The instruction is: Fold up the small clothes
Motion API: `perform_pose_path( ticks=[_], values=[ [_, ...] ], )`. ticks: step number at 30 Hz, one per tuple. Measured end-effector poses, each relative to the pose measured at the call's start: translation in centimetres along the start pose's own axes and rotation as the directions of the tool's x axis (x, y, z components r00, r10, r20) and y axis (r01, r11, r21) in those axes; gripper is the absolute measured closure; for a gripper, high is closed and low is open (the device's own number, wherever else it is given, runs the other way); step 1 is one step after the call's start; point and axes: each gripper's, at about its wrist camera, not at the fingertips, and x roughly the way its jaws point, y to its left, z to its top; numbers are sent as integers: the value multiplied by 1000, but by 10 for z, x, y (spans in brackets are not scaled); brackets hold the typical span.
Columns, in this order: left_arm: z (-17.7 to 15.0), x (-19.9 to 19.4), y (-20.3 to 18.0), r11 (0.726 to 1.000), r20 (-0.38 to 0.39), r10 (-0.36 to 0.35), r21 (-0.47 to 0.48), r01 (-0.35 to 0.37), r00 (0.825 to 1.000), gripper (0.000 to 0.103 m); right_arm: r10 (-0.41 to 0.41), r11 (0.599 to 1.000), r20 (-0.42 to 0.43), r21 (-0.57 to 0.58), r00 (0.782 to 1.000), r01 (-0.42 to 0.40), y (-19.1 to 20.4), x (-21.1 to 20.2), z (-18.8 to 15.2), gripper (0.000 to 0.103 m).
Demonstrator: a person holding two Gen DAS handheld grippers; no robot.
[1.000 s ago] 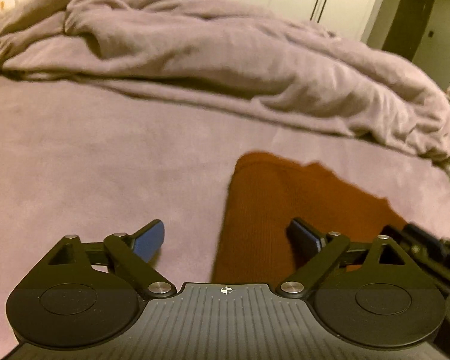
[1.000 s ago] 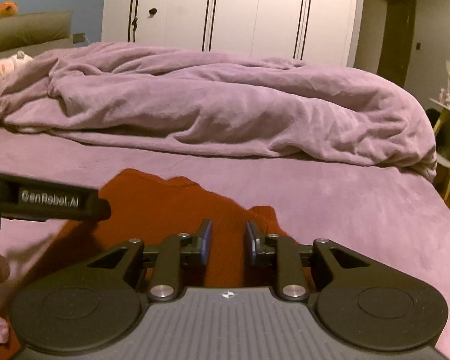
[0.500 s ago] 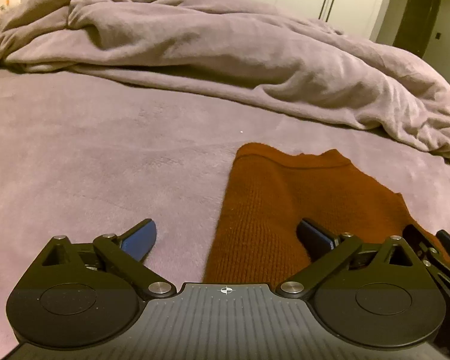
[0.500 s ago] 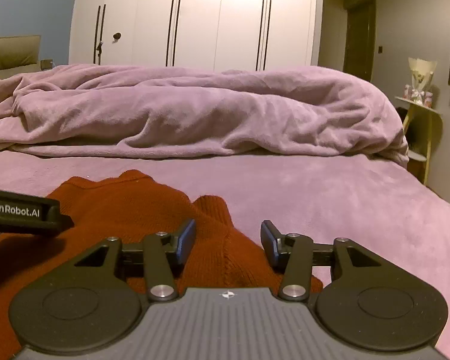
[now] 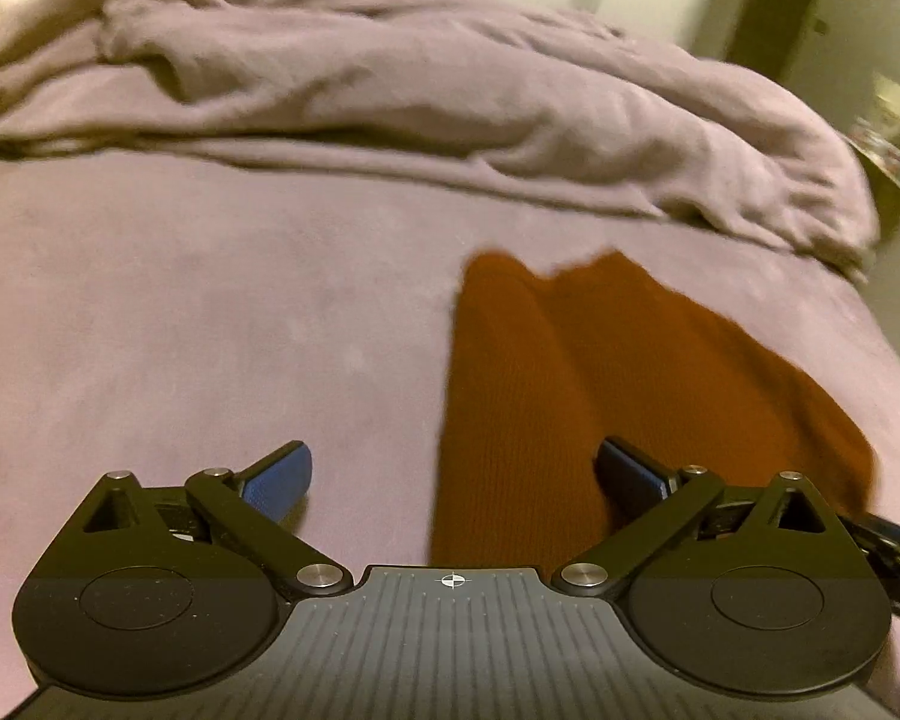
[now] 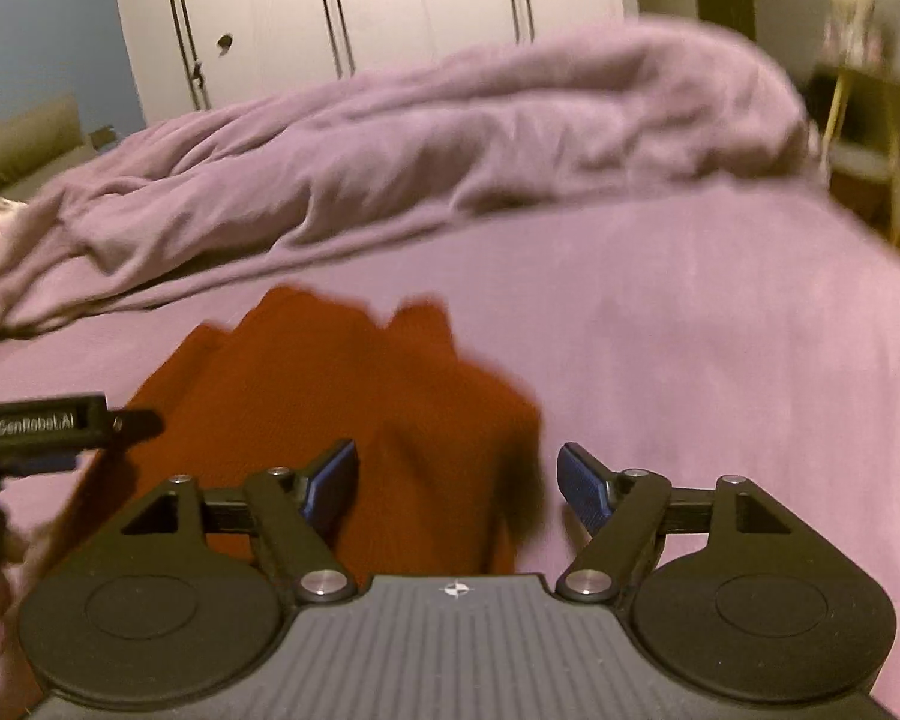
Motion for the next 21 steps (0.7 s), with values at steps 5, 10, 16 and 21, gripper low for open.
perform_pose_path(
  ticks=[5, 10, 16, 21],
  values=[
    [-14, -10, 30, 965, -169, -255, -106, 240, 952, 0, 160, 976, -57, 156, 985, -150, -29, -26, -15, 29],
    [-15, 4, 43, 931, -197, -334, -223, 290, 922, 1, 248, 930, -90, 301, 965, -211, -43, -10, -18, 30],
    [-4, 18, 40, 911, -197, -387, -233, 341, 901, 10, 341, 877, -80, 387, 937, -286, -49, 14, -14, 42],
    [0, 32, 42, 885, -182, -428, -285, 369, 885, 30, 399, 807, -63, 498, 915, -318, -60, 35, -15, 56]
  ],
)
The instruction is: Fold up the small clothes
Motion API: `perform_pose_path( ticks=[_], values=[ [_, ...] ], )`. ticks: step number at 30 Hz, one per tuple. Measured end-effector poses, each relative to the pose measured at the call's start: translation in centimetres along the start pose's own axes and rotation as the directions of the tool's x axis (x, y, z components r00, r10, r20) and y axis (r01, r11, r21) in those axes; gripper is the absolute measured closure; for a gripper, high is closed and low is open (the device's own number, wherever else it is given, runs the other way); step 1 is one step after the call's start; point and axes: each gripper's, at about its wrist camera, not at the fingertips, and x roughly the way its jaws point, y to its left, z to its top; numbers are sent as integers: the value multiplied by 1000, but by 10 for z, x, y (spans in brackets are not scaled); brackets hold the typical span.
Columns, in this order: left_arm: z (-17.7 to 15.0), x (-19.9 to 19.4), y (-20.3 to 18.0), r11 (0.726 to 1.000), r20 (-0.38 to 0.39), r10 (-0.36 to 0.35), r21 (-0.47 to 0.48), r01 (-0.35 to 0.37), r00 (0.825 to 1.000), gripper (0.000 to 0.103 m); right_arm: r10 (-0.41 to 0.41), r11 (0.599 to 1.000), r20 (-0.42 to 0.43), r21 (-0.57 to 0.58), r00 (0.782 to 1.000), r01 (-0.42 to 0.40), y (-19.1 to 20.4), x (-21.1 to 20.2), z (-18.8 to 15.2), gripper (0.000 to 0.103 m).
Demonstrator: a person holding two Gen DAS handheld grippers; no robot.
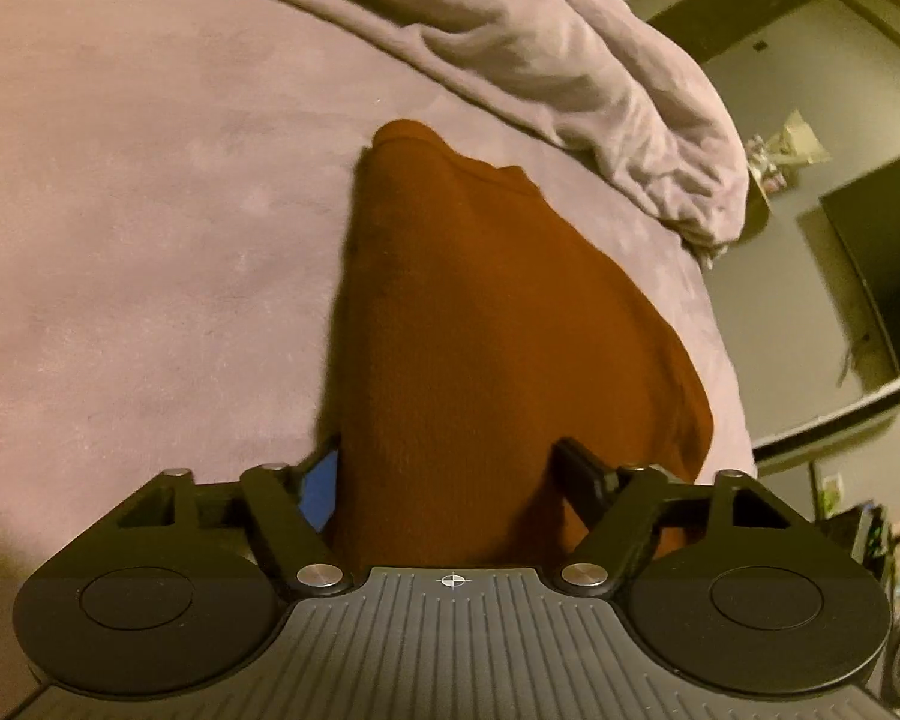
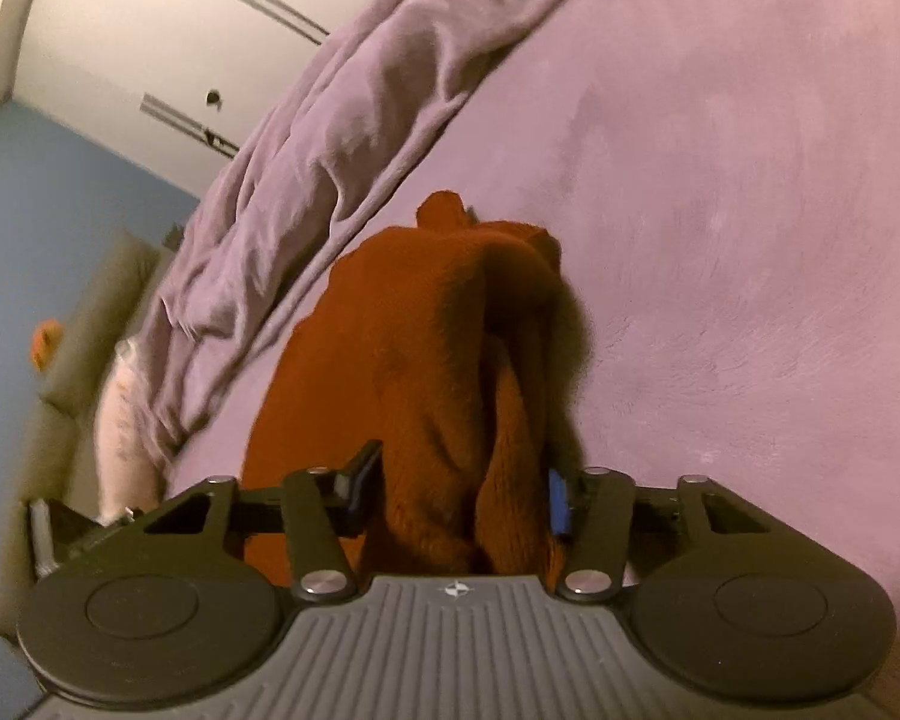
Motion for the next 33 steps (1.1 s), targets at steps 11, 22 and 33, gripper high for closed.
perform_pose_path(
  ticks=[11, 22, 33],
  values=[
    [2, -10, -1, 1000, 8, -10, -10, 11, 1000, 50, -45, 997, 12, -60, 999, 46, 11, -2, -6, 58],
    [-1, -2, 8, 998, -24, -57, -28, 56, 998, 46, -40, 996, -3, -74, 999, 40, 12, 2, -5, 52],
    [5, -61, -11, 995, 80, -23, 96, 15, 997, 63, -2, 992, -18, -124, 1000, -1, 53, 3, -23, 69]
  ],
)
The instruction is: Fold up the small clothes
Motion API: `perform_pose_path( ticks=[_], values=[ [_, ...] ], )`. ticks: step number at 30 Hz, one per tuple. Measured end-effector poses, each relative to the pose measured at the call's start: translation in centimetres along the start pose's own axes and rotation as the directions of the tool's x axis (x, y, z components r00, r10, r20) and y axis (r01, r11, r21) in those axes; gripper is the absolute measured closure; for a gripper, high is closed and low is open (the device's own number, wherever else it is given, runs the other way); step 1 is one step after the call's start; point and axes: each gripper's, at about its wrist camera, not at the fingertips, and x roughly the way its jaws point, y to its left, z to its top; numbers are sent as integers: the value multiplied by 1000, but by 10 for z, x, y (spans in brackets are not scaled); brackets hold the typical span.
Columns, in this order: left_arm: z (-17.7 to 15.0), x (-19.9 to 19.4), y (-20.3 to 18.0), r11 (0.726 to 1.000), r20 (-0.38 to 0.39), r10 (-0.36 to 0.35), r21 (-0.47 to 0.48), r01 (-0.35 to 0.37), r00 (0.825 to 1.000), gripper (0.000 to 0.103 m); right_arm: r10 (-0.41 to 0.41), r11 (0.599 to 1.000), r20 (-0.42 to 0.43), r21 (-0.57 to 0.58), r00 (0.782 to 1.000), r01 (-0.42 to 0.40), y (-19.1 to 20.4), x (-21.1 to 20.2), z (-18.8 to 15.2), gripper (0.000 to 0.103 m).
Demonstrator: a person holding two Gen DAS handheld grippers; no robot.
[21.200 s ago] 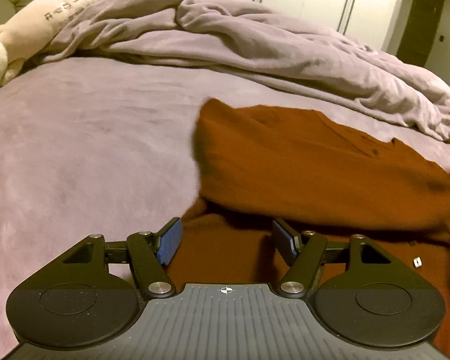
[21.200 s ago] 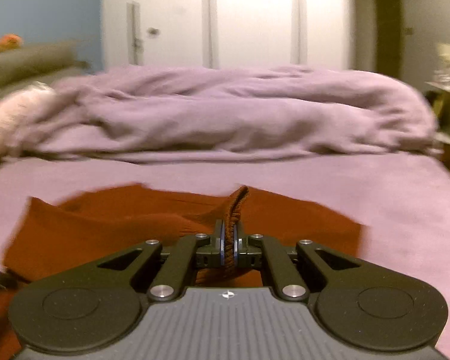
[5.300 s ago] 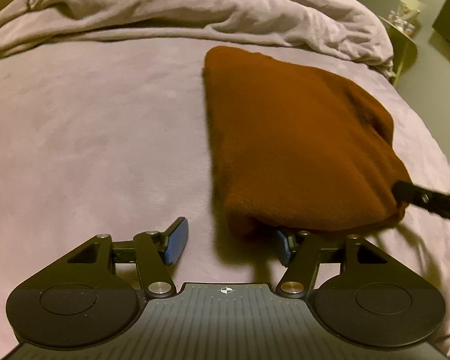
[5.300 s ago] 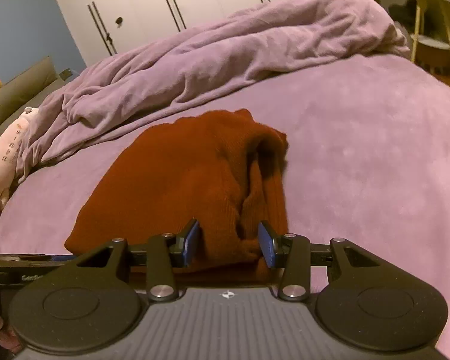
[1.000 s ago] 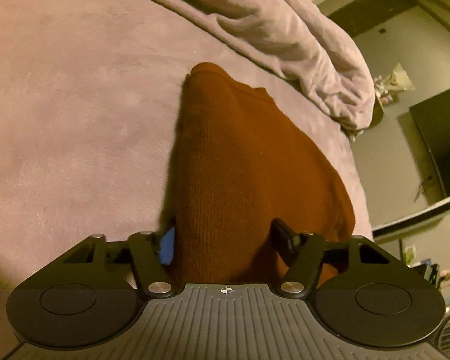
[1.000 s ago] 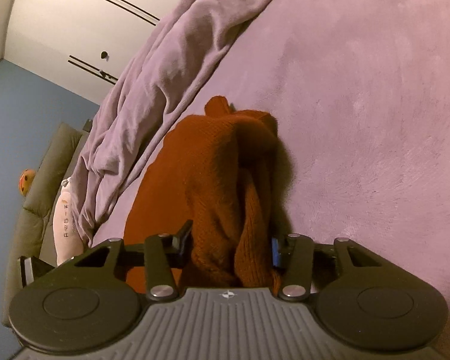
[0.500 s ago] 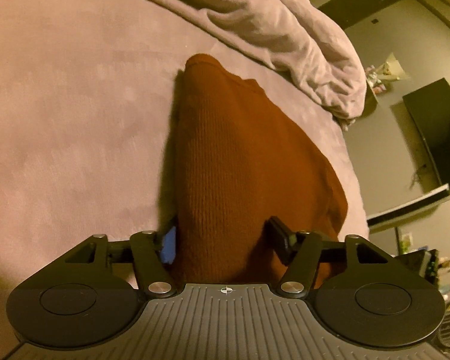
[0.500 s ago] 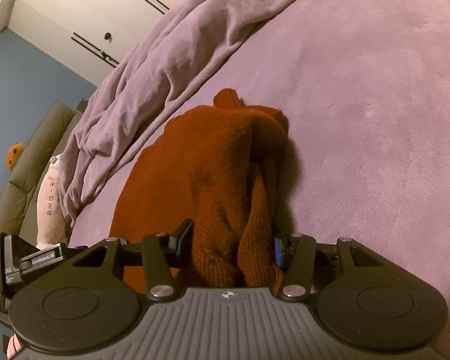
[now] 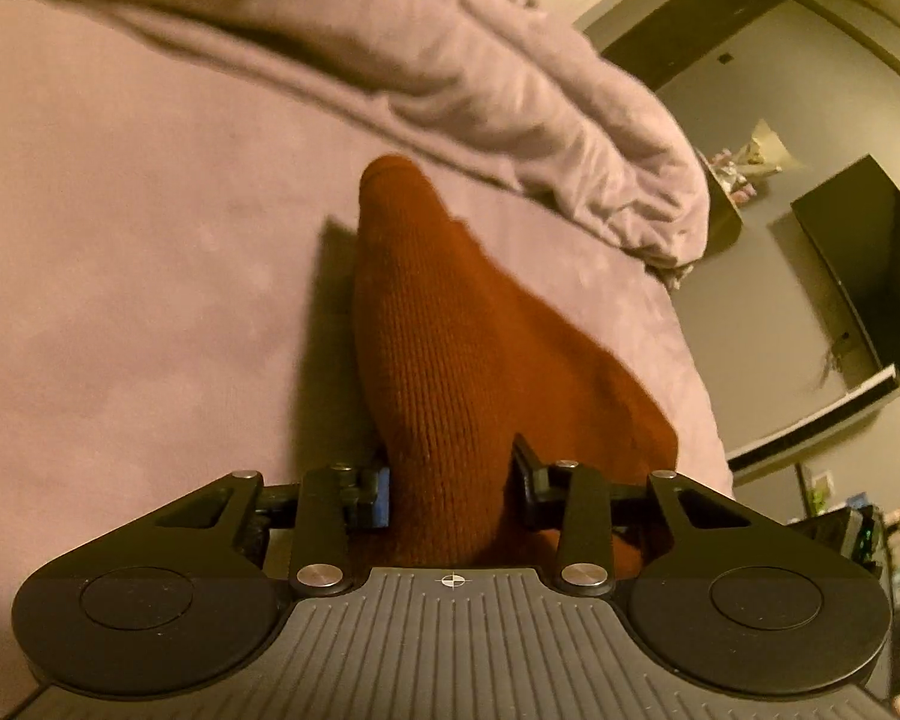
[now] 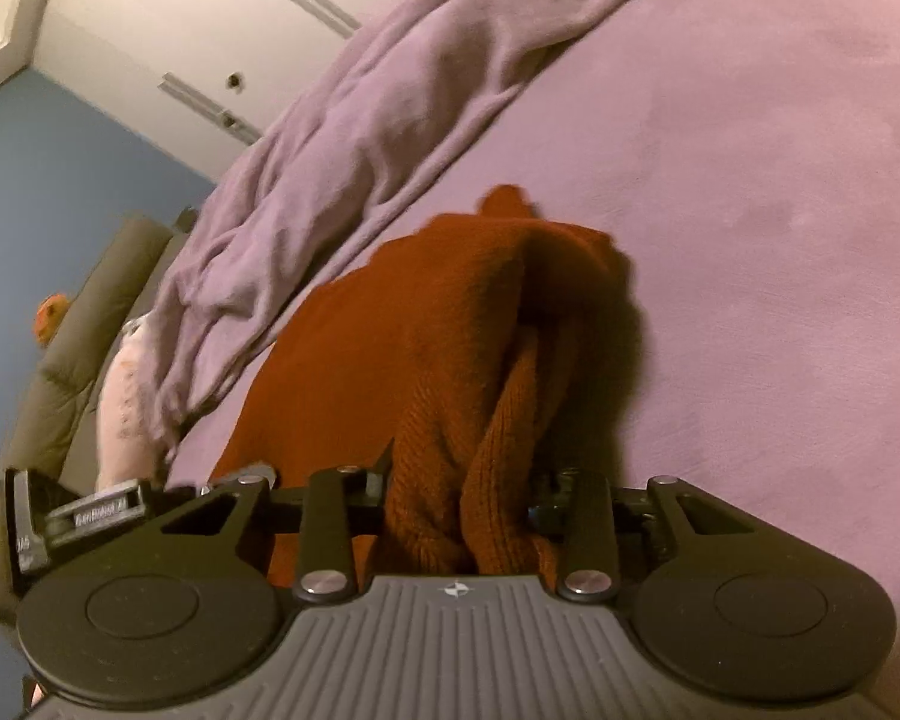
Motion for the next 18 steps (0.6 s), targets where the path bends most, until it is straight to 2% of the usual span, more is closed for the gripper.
perform_pose_path(
  ticks=[4, 6, 9, 12, 15, 18],
  values=[
    [-10, -55, 17, 998, 47, 56, 18, -57, 997, 63, 62, 997, -53, -42, 997, -64, 34, 15, -23, 69],
    [-19, -77, 29, 993, 60, 111, 21, -112, 992, 63, 88, 994, -84, -60, 993, -93, 48, 25, -38, 69],
    [-37, -97, 51, 976, 67, 217, 0, -218, 974, 59, 80, 989, -117, -117, 990, -94, 71, 38, -63, 68],
    [-58, -113, 62, 954, 91, 300, -1, -301, 950, 61, 28, 994, -74, -107, 997, -35, 79, 29, -77, 59],
    [-86, -141, 61, 949, 159, 300, 48, -311, 941, 55, 14, 999, 11, -44, 1000, -13, 77, -8, -92, 55],
    [-117, -153, 52, 924, 206, 339, 108, -366, 918, 49, 0, 1000, 59, 2, 998, 0, 74, -38, -114, 53]
  ],
)
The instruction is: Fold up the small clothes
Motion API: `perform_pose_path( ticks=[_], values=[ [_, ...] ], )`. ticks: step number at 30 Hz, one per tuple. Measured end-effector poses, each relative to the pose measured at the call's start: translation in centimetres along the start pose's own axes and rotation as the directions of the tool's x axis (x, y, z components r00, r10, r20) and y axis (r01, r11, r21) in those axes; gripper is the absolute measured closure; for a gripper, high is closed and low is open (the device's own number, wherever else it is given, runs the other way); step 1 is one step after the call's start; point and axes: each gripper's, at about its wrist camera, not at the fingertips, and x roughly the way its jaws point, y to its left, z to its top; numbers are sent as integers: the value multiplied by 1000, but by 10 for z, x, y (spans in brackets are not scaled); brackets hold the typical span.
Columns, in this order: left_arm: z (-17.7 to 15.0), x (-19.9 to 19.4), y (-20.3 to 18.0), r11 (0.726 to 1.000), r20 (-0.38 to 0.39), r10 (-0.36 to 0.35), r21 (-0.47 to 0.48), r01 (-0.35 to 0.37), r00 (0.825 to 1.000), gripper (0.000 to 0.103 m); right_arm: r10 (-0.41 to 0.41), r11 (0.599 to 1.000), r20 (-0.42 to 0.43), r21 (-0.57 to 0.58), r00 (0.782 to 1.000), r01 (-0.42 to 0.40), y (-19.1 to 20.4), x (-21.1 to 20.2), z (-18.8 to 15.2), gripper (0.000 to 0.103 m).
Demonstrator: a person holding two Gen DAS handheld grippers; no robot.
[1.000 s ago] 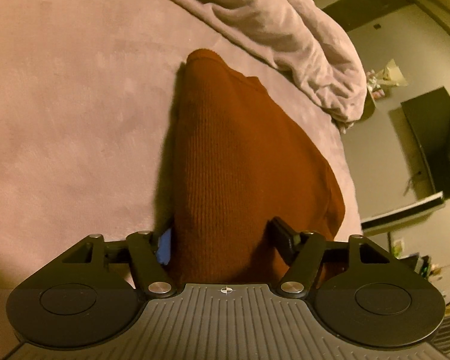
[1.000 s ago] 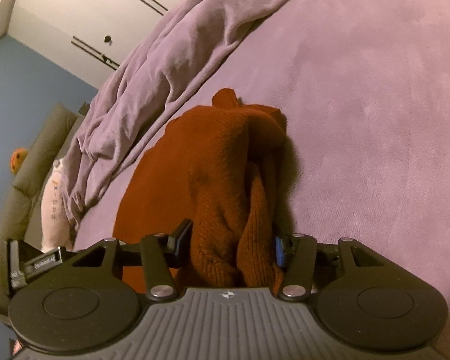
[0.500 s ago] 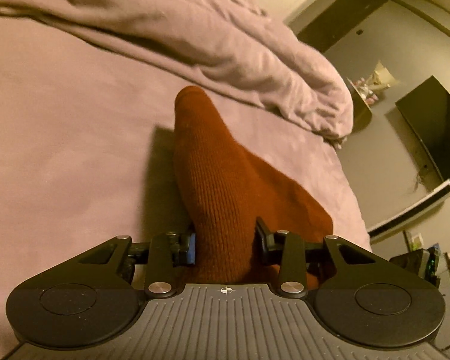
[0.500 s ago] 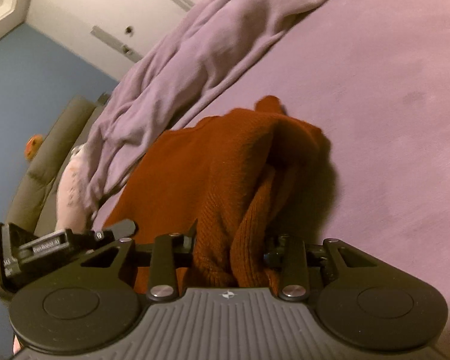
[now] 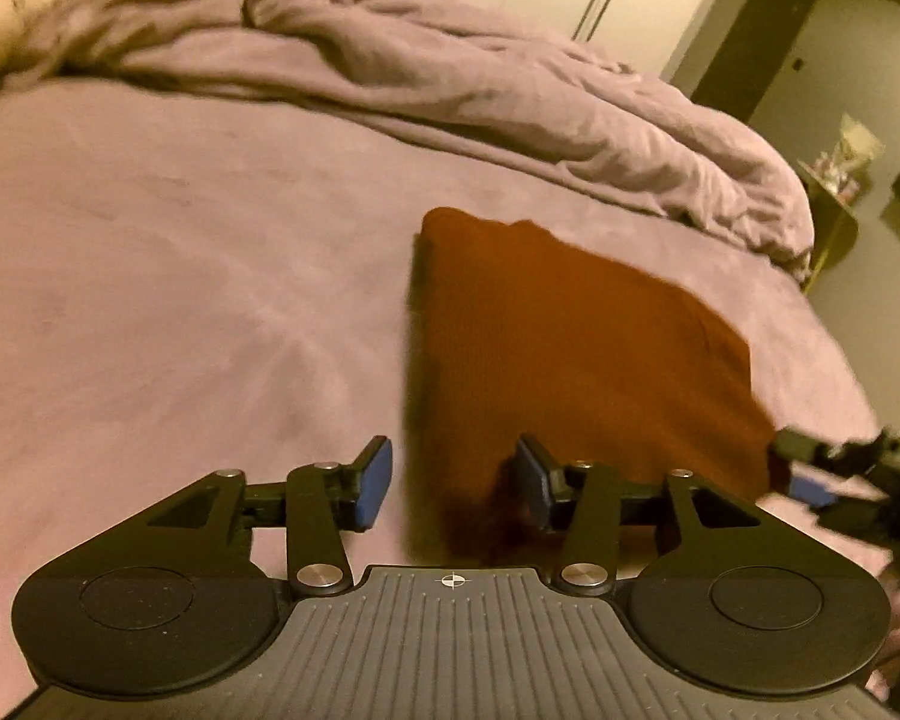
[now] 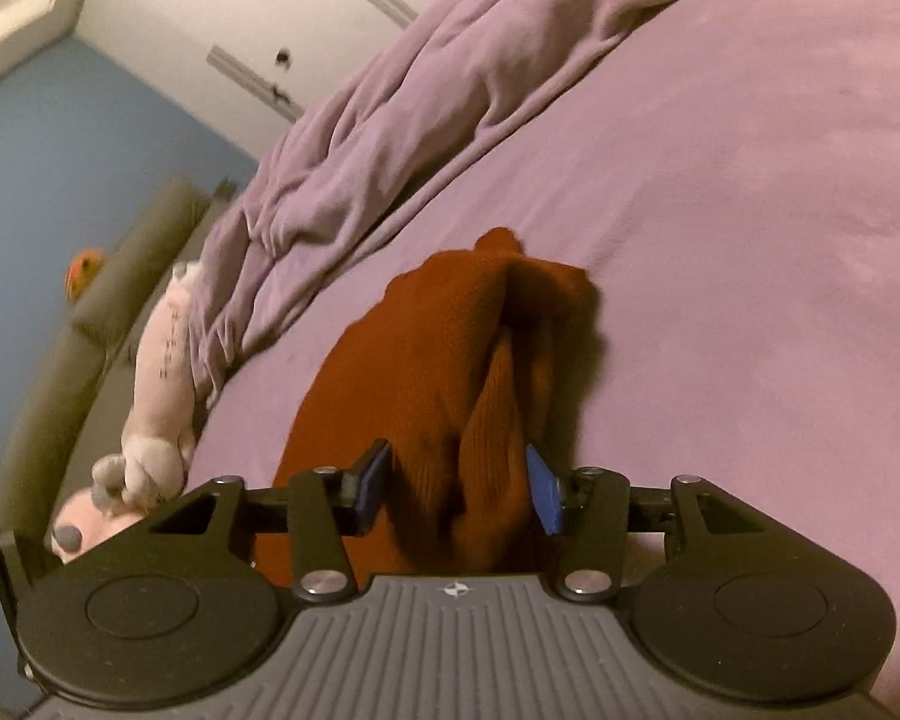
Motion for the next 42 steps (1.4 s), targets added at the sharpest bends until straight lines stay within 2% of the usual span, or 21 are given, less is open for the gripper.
perform_pose_path(
  ticks=[1, 5, 10, 12, 14, 15, 17, 19, 21, 23, 24, 26, 27, 29, 31, 33, 34, 37, 39, 42],
  values=[
    [-8, -1, -5, 1000, 10, 11, 27, -12, 1000, 47, 4, 1000, -1, 22, 1000, -4, 0, -6, -9, 53],
    [-27, 12, -22, 997, -56, 25, 74, -21, 998, 45, 44, 990, -50, 134, 998, -37, -3, 2, -36, 53],
    [-28, 28, -28, 991, -2, 109, 79, -108, 994, 45, 55, 972, 3, 229, 998, -55, 4, 22, -42, 54],
    [-27, 35, -29, 994, -12, 106, 40, -106, 994, 45, 47, 964, 23, 260, 999, -51, 4, 30, -42, 66],
    [-27, 38, -28, 995, -2, 99, 0, -99, 995, 45, 37, 961, 19, 275, 999, -41, 8, 39, -43, 74],
    [-27, 38, -29, 995, 8, 104, -5, -104, 995, 45, 36, 959, 16, 279, 999, -39, 9, 43, -43, 82],
    [-28, 41, -32, 991, 24, 134, 3, -134, 991, 44, 40, 959, 20, 278, 999, -44, 15, 47, -44, 91],
    [-27, 41, -30, 986, 33, 163, -27, -162, 986, 44, 96, 948, 55, 301, 994, -108, 18, 41, -44, 92],
    [-24, 39, -17, 984, 20, 138, -114, -135, 990, 44, 220, 897, 123, 363, 968, -250, 12, 33, -45, 94],
    [-20, 36, 0, 972, -8, 87, -220, -87, 996, 44, 263, 867, 162, 393, 951, -306, 3, 28, -47, 95],
    [-20, 35, 6, 964, -14, 72, -255, -73, 997, 44, 213, 891, 148, 376, 966, -254, -1, 27, -48, 95],
    [-21, 31, 17, 957, -40, 45, -286, -55, 998, 44, 55, 965, 89, 251, 994, -76, 0, 29, -49, 95],
    [-23, 28, 19, 959, -48, 38, -279, -50, 998, 44, -36, 988, 57, 149, 998, 27, 5, 32, -52, 95],
    [-26, 15, 22, 968, -54, 62, -239, -73, 997, 43, -104, 994, 46, -8, 994, 105, 16, 30, -57, 95],
    [-26, 0, 27, 965, -31, 149, -212, -152, 988, 47, -167, 980, 52, -100, 985, 172, 30, 20, -56, 94],
    [-20, -14, 29, 961, 17, 213, -186, -206, 977, 47, -207, 962, 100, -162, 973, 221, 42, 5, -52, 85],
    [-13, -18, 29, 960, 37, 217, -187, -207, 975, 47, -205, 955, 142, -188, 968, 230, 49, -3, -50, 85],
    [7, -13, 14, 975, 75, 157, -168, -143, 985, 46, -161, 946, 188, -251, 969, 206, 72, -6, -40, 85],
    [15, 0, -3, 986, 85, 128, -120, -117, 988, 44, -169, 904, 193, -361, 967, 230, 92, 10, -38, 85],
    [12, 29, -23, 988, 33, 144, -66, -142, 989, 44, -197, 829, 177, -495, 964, 260, 110, 39, -40, 86]
  ],
)
